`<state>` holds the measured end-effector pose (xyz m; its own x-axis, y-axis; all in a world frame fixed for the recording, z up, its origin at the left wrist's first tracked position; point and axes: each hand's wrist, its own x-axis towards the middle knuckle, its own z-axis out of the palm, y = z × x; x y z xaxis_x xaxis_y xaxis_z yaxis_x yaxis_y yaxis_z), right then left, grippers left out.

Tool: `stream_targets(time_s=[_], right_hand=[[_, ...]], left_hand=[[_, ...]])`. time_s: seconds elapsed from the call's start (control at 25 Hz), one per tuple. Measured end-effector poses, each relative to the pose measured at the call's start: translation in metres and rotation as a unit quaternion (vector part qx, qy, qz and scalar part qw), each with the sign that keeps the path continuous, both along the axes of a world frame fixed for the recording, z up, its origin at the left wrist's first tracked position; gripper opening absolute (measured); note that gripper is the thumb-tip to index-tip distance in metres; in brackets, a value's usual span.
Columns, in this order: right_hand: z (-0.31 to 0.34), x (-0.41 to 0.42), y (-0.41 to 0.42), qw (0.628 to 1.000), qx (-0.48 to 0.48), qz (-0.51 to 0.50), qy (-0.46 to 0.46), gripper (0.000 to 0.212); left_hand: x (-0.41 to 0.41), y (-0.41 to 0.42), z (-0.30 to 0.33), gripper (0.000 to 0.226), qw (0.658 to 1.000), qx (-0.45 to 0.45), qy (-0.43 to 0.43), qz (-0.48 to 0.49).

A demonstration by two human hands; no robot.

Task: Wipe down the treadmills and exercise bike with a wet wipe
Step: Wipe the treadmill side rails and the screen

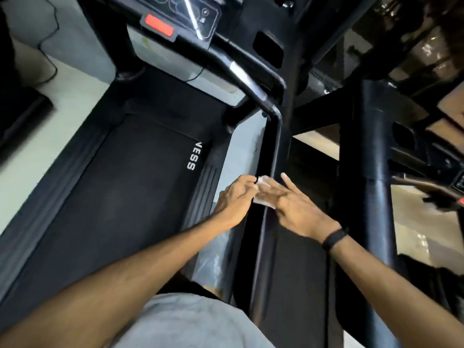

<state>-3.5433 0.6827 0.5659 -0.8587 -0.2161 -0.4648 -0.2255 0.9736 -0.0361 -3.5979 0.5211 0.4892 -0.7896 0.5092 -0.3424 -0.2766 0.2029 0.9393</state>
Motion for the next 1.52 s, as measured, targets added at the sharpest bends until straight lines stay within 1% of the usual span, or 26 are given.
stream_targets(time_s=[0.08, 0.2, 0.32, 0.44, 0.52, 0.6, 0.68, 0.72, 0.76, 0.84, 0.92, 1.0, 1.12, 1.24, 1.32, 1.4, 1.52], right_hand=[[-0.008, -0.011, 0.002, 0.997, -0.004, -0.065, 0.046, 0.082], [-0.015, -0.028, -0.005, 0.986, -0.018, -0.123, 0.108, 0.072], [-0.012, -0.041, -0.012, 0.969, -0.002, -0.165, 0.182, 0.059], [-0.015, -0.054, -0.023, 0.954, 0.006, -0.214, 0.211, 0.046], [-0.013, -0.071, -0.038, 0.934, -0.032, -0.280, 0.219, 0.042], [0.000, -0.095, -0.061, 0.911, -0.124, -0.317, 0.233, 0.043], [0.018, -0.120, -0.085, 0.885, -0.229, -0.300, 0.274, 0.041], [0.029, -0.130, -0.097, 0.872, -0.263, -0.282, 0.300, 0.037], [0.038, -0.139, -0.109, 0.865, -0.284, -0.265, 0.318, 0.034], [0.055, -0.150, -0.133, 0.856, -0.311, -0.240, 0.337, 0.034], [0.060, -0.155, -0.153, 0.845, -0.350, -0.216, 0.341, 0.036], [0.058, -0.160, -0.166, 0.839, -0.381, -0.194, 0.338, 0.038], [0.055, -0.163, -0.172, 0.840, -0.393, -0.179, 0.327, 0.047], [0.048, -0.168, -0.169, 0.848, -0.377, -0.192, 0.320, 0.053], [0.046, -0.178, -0.162, 0.838, -0.368, -0.209, 0.343, 0.047], [0.048, -0.189, -0.156, 0.823, -0.365, -0.232, 0.368, 0.042], [0.043, -0.211, -0.149, 0.814, -0.373, -0.247, 0.370, 0.045]], left_hand=[[-0.005, -0.002, 0.011, 0.046, 0.999, -0.012, 0.037, -0.033], [-0.017, -0.012, 0.017, 0.031, 0.993, -0.027, 0.091, -0.067], [-0.031, -0.028, 0.027, 0.030, 0.987, -0.045, 0.139, -0.068], [-0.043, -0.044, 0.040, 0.031, 0.983, -0.060, 0.159, -0.062], [-0.052, -0.054, 0.052, 0.033, 0.982, -0.072, 0.165, -0.050], [-0.067, -0.063, 0.068, 0.031, 0.983, -0.086, 0.161, -0.020], [-0.087, -0.072, 0.086, 0.019, 0.986, -0.090, 0.138, 0.038], [-0.098, -0.077, 0.096, 0.016, 0.987, -0.086, 0.119, 0.072], [-0.108, -0.081, 0.106, 0.023, 0.987, -0.081, 0.099, 0.100], [-0.124, -0.091, 0.125, 0.035, 0.989, -0.060, 0.062, 0.122], [-0.135, -0.101, 0.136, 0.034, 0.989, -0.026, 0.057, 0.133], [-0.142, -0.112, 0.140, 0.030, 0.986, -0.016, 0.076, 0.149], [-0.147, -0.120, 0.136, 0.027, 0.983, -0.023, 0.102, 0.153], [-0.150, -0.121, 0.137, 0.029, 0.985, 0.010, 0.103, 0.141], [-0.154, -0.116, 0.145, 0.030, 0.986, 0.039, 0.097, 0.126], [-0.164, -0.108, 0.147, 0.025, 0.987, 0.058, 0.101, 0.113], [-0.188, -0.097, 0.145, 0.019, 0.986, 0.071, 0.095, 0.117]])
